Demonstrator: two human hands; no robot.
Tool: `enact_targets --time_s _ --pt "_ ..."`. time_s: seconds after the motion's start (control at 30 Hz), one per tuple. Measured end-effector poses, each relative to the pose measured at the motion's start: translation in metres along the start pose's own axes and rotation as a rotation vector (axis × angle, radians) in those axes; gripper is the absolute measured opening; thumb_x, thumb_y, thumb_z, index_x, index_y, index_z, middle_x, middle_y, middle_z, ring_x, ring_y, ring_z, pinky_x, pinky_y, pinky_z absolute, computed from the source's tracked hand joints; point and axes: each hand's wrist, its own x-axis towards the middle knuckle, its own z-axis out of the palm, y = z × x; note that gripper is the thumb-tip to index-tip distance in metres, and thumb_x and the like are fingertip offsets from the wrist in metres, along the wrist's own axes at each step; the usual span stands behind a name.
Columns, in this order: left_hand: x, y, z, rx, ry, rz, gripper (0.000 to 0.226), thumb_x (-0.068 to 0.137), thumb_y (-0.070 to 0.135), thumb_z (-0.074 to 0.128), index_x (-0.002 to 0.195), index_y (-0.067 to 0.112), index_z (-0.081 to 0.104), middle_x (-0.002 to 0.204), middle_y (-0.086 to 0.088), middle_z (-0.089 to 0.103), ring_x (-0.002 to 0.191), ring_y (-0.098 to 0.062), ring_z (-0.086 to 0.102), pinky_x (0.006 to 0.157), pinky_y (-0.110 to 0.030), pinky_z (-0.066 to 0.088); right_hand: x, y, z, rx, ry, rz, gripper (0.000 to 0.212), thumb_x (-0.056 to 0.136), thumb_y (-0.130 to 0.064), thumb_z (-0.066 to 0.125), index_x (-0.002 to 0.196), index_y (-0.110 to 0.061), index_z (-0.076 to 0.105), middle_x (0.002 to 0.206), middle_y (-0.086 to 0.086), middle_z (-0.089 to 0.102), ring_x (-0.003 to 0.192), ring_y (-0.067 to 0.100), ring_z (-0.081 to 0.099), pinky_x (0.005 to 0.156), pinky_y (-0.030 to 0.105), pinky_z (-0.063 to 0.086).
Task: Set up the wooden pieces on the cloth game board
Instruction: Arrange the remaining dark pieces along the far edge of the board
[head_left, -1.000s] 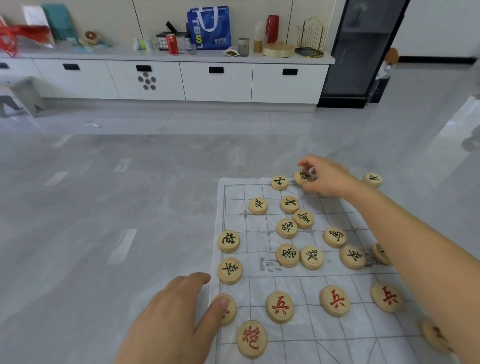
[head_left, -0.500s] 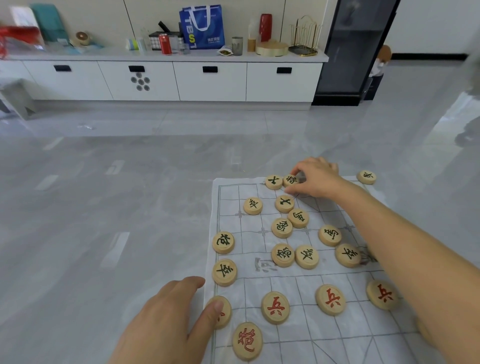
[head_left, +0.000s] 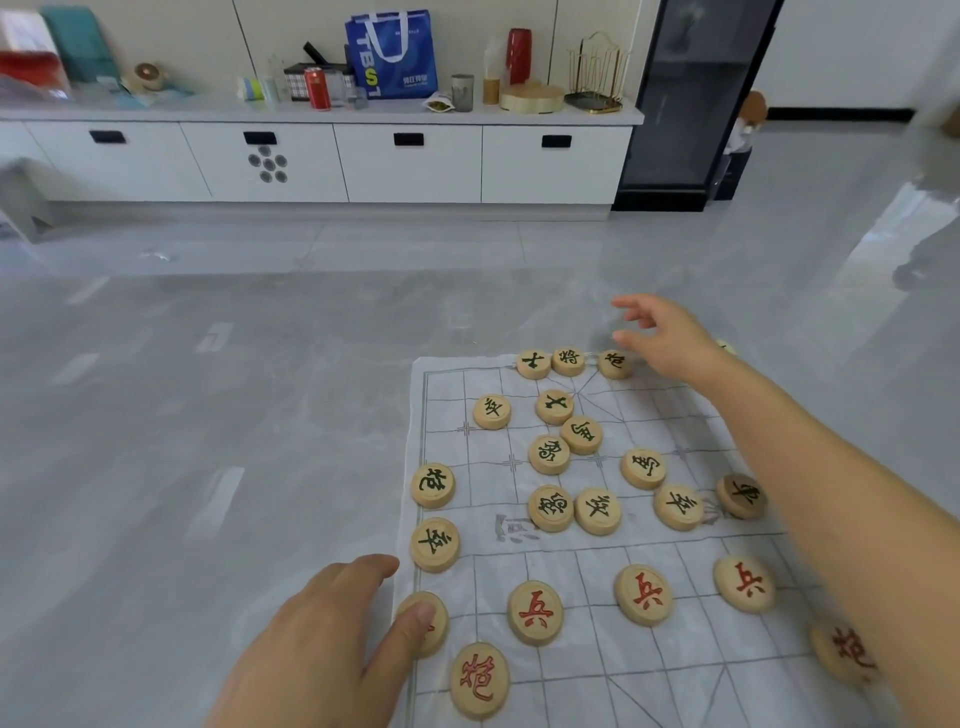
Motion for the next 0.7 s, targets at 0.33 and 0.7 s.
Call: enact_targets --time_s 0.33,0.7 --pt "0.001 0.011 0.002 0.087 -0.097 -0.025 0.058 0.086 0.065 0.034 0.137 0.038 0.028 0.145 0.018 0.03 0.132 -0.006 0.034 0.104 -0.019 0.03 -0.021 0.014 0.012 -0.396 -0.001 -0.014 0.056 0.063 -0.068 0.065 0.105 -0.031 0.062 0.103 -0.005 0.058 0.1 0.019 0.052 0.089 0.044 0.044" --pt "0.002 0.011 0.008 0.099 -0.093 -0.012 0.057 0.086 0.064 0.035 0.136 0.038 0.03 0.142 0.016 0.036 0.129 -0.006 0.038 0.101 -0.019 0.032 -0.025 0.019 0.002 -0.284 0.002 -0.042 0.04 0.076 -0.049 0.066 0.113 -0.034 0.059 0.106 -0.003 0.056 0.104 0.021 0.051 0.089 0.04 0.043"
